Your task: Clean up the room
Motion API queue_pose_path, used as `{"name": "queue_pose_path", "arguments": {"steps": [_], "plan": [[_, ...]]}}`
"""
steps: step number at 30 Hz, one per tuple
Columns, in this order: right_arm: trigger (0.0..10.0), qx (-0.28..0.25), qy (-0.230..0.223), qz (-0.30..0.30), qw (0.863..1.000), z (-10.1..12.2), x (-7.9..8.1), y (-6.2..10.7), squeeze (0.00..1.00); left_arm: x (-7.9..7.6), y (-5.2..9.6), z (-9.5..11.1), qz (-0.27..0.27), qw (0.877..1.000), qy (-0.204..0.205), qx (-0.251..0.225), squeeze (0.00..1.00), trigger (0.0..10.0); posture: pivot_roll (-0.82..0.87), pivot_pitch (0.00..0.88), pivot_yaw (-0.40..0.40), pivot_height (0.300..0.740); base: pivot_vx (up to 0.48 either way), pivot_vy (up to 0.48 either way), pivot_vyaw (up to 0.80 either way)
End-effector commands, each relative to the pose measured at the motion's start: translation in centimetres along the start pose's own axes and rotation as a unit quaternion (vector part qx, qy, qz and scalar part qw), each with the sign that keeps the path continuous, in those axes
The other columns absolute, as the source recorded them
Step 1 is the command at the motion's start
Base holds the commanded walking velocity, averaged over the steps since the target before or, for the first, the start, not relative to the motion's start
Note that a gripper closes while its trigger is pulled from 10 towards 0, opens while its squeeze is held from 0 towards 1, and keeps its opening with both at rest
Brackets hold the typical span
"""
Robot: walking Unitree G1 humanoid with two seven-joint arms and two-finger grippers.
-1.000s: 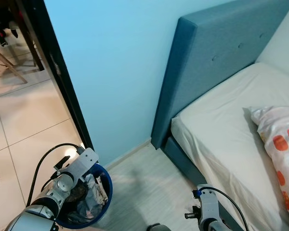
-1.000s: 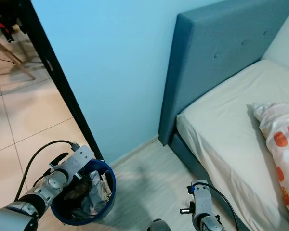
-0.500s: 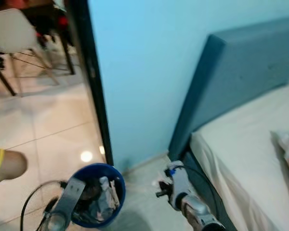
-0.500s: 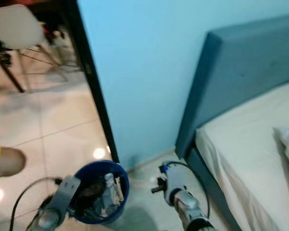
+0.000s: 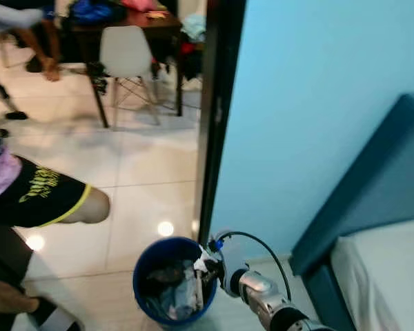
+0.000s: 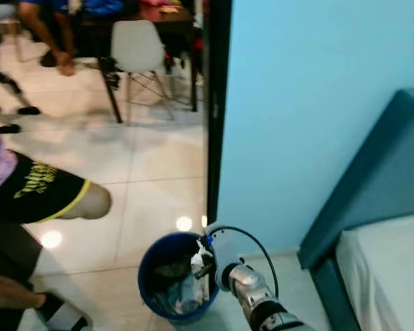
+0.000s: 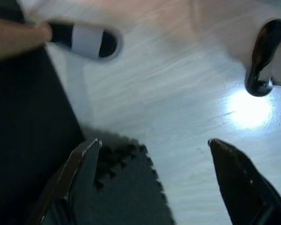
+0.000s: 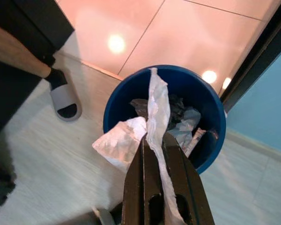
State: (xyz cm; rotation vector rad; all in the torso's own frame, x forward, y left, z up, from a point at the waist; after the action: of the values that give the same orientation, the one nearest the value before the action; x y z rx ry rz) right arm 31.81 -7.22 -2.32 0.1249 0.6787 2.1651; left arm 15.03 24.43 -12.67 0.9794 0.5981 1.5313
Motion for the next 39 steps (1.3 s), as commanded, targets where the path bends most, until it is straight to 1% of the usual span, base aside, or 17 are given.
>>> {"name": "queue_pose_path", "arguments": {"steps": [1, 2, 5, 6, 9, 15, 20, 22, 25, 29, 31, 32, 33, 34, 35, 39], "plan": [[10.0, 0.018, 0.000, -0.003, 1.000, -0.7, 0.0, 0.1, 0.00, -0.1, 0.0, -0.2, -0.002, 1.000, 0.015, 0.006, 0.00, 10.0, 0.01, 0.100, -0.057, 0.719, 0.000, 0.000, 0.79], [10.0, 0.018, 0.000, -0.003, 1.000, -0.7, 0.0, 0.1, 0.00, -0.1, 0.0, -0.2, -0.002, 1.000, 0.015, 0.006, 0.00, 10.0, 0.01, 0.100, -0.057, 0.719, 0.000, 0.000, 0.79], [10.0, 0.020, -0.002, -0.024, 0.999, -0.8, -0.8, 0.3, 0.00, 0.2, -0.3, 1.1, -0.001, 1.000, 0.028, -0.005, 0.00, 10.0, 0.01, 0.099, -0.054, 0.719, 0.000, 0.000, 0.79], [10.0, 0.020, -0.002, -0.024, 0.999, -0.8, -0.8, 0.3, 0.00, 0.2, -0.3, 1.1, -0.001, 1.000, 0.028, -0.005, 0.00, 10.0, 0.01, 0.099, -0.054, 0.719, 0.000, 0.000, 0.79], [10.0, 0.026, -0.005, -0.047, 0.999, -1.1, -1.6, 0.5, 0.00, 0.4, -0.7, 2.5, -0.007, 0.999, 0.030, -0.013, 0.00, 10.0, 0.00, 0.091, -0.050, 0.719, 0.081, -0.366, 0.79], [10.0, 0.030, -0.003, -0.057, 0.998, -1.4, -1.9, 0.7, 0.00, 0.5, -0.8, 3.3, -0.004, 0.999, 0.034, -0.016, 0.00, 10.0, 0.00, 0.080, -0.044, 0.719, 0.120, -0.414, 0.79], [10.0, 0.062, 0.005, -0.106, 0.992, -2.3, -3.2, 1.1, 0.00, 0.3, -1.0, 4.0, -0.003, 0.999, 0.039, -0.024, 0.00, 10.0, 0.00, 0.076, -0.043, 0.719, 0.000, 0.000, 0.30], [10.0, 0.063, -0.002, -0.116, 0.991, -2.3, -3.5, 1.3, 0.00, 0.1, -1.0, 4.0, -0.006, 0.999, 0.037, -0.023, 0.00, 10.0, 0.00, 0.079, -0.041, 0.719, 0.000, 0.000, 0.00], [10.0, 0.065, -0.001, -0.122, 0.990, -2.4, -3.9, 1.4, 0.00, 0.0, -0.9, 3.6, -0.009, 0.999, 0.029, -0.019, 0.00, 10.0, 0.00, 0.088, -0.041, 0.719, 0.000, 0.000, 0.00], [10.0, 0.066, 0.000, -0.126, 0.990, -2.4, -4.1, 1.5, 0.00, -0.1, -0.8, 3.3, -0.010, 0.999, 0.030, -0.016, 0.00, 10.0, 0.01, 0.103, -0.042, 0.719, 0.000, 0.000, 0.00], [10.0, 0.063, -0.005, -0.133, 0.989, -2.1, -4.7, 1.5, 0.00, -0.2, -0.7, 2.9, -0.012, 0.999, 0.031, -0.015, 0.00, 10.0, 0.02, 0.141, -0.042, 0.719, 0.000, 0.000, 0.00], [10.0, 0.061, -0.011, -0.138, 0.988, -1.9, -5.1, 1.6, 0.00, -0.2, -0.7, 2.7, -0.013, 0.999, 0.030, -0.015, 0.00, 10.0, 0.02, 0.146, -0.041, 0.719, 0.000, 0.000, 0.00], [10.0, 0.061, -0.011, -0.138, 0.988, -1.9, -5.1, 1.6, 0.00, -0.2, -0.7, 2.7, -0.013, 0.999, 0.030, -0.015, 0.00, 10.0, 0.02, 0.146, -0.041, 0.719, 0.000, 0.000, 0.00], [10.0, 0.059, -0.015, -0.145, 0.988, -1.6, -5.6, 1.6, 0.00, -0.3, -0.6, 2.4, -0.014, 0.999, 0.031, -0.014, 0.00, 10.0, 0.03, 0.170, -0.040, 0.719, 0.000, 0.000, 0.00], [10.0, 0.060, -0.014, -0.146, 0.987, -1.5, -5.7, 1.6, 0.00, -0.3, -0.5, 2.1, -0.014, 0.999, 0.032, -0.014, 0.00, 10.0, 0.04, 0.195, -0.040, 0.719, 0.000, 0.000, 0.00], [10.0, 0.063, -0.011, -0.149, 0.987, -1.3, -6.0, 1.6, 0.00, -0.3, -0.5, 1.9, -0.014, 0.999, 0.034, -0.014, 0.00, 10.0, 0.04, 0.195, -0.040, 0.719, 0.000, 0.000, 0.00]]}}
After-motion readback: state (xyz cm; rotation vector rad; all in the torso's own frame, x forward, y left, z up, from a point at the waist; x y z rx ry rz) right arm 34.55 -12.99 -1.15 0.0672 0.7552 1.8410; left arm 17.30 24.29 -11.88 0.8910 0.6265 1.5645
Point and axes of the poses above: a point about 5 cm out from each wrist's last joint towards the gripper, its own y axis pointing back from the gripper into the wrist, its own z axis along the axis of the wrist's last joint, x = y × z, the point moved 4 cm from there along -y, pointing out of the wrist towards the gripper, and after that the axes turned 14 degrees about y, right-handed, at the moved point
